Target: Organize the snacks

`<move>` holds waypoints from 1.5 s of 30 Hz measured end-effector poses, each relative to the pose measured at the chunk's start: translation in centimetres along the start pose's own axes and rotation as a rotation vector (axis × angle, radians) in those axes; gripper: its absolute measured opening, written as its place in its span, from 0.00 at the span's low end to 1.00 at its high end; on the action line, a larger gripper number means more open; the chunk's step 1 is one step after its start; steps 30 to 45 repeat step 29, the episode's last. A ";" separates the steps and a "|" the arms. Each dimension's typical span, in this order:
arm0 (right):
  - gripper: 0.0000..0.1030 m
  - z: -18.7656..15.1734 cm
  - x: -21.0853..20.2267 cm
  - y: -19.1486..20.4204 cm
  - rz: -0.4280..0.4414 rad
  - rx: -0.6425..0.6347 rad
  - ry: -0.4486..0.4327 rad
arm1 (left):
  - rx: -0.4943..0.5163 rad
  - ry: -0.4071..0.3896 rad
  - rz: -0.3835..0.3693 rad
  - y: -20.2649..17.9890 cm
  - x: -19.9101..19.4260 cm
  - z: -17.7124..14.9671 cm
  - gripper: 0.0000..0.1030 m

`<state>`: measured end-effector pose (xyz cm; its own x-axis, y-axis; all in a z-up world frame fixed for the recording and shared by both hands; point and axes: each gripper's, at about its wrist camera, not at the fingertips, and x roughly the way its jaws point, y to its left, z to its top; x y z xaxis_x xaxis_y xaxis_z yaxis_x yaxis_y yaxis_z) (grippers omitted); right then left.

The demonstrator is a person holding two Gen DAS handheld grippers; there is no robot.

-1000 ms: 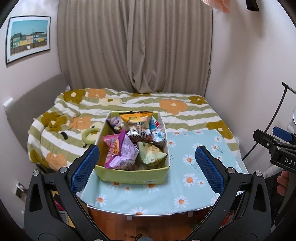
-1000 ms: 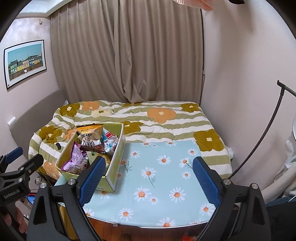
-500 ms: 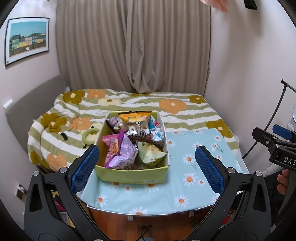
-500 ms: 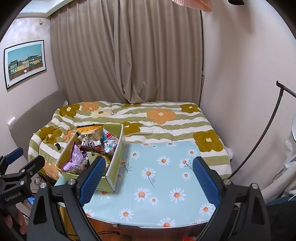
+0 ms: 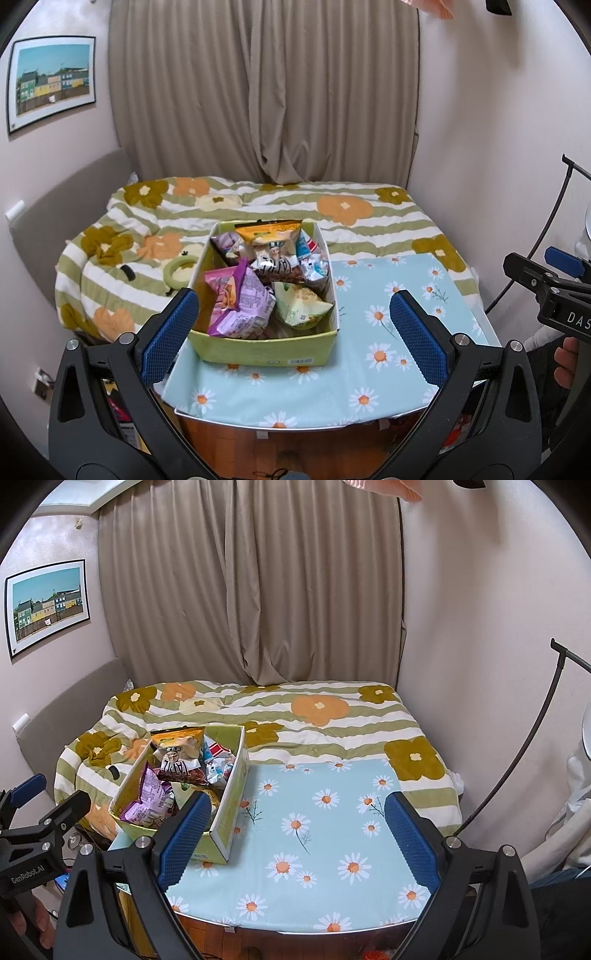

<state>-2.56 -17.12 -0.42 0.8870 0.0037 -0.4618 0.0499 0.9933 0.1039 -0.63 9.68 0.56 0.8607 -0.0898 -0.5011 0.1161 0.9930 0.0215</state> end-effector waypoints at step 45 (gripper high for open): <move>0.91 -0.1 0.3 -0.6 -0.005 0.008 0.007 | -0.001 0.013 -0.027 1.2 1.3 0.0 1.00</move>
